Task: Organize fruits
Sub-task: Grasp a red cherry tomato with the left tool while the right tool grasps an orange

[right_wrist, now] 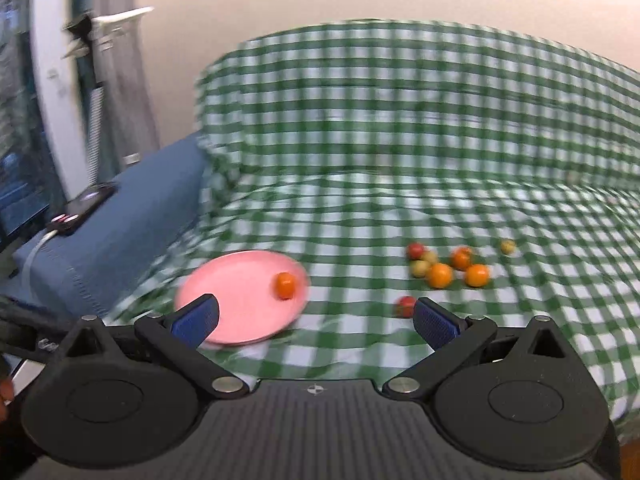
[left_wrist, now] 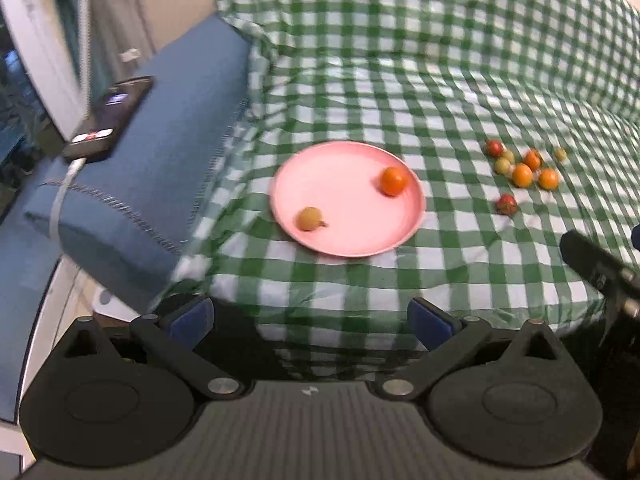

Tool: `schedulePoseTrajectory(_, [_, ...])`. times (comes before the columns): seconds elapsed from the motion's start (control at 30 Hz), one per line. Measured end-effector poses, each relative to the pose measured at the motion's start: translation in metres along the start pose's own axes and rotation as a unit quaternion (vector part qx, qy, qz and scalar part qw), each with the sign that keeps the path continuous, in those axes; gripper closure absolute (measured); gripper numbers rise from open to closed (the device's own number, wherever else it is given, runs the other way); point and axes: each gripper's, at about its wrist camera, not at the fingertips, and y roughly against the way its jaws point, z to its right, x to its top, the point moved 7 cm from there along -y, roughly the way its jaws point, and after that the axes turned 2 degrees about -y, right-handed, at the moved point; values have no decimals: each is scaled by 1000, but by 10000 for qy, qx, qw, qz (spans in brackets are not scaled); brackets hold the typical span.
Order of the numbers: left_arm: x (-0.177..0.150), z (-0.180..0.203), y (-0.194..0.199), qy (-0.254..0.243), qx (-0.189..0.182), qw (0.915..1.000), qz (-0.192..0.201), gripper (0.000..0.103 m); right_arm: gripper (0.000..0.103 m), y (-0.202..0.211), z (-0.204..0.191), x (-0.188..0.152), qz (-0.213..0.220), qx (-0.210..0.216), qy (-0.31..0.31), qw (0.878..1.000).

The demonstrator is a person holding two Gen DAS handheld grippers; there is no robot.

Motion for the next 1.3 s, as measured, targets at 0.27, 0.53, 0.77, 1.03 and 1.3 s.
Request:
schedulePoseTrajectory(0.27, [42, 83, -65, -460, -879, 9937, -521, 0, 1, -43, 111, 3, 25, -1144, -574, 9918])
schedulePoseTrajectory(0.53, [81, 172, -153, -1029, -1100, 9860, -718, 0, 1, -133, 201, -1, -344, -1923, -712, 9782])
schedulePoseTrajectory(0.77, [107, 219, -209, -1555, -1027, 9784, -893, 0, 1, -204, 240, -8, -808, -1758, -1023, 9758])
schedulePoseTrajectory(1.03, [114, 245, -239, -2008, -1261, 9676, -866, 0, 1, -260, 247, -17, -886, -1689, -588, 9799])
schedulePoseTrajectory(1.3, [123, 225, -253, -1514, -1237, 9757, -986, 0, 1, -284, 243, -14, -622, -1734, -28, 9829])
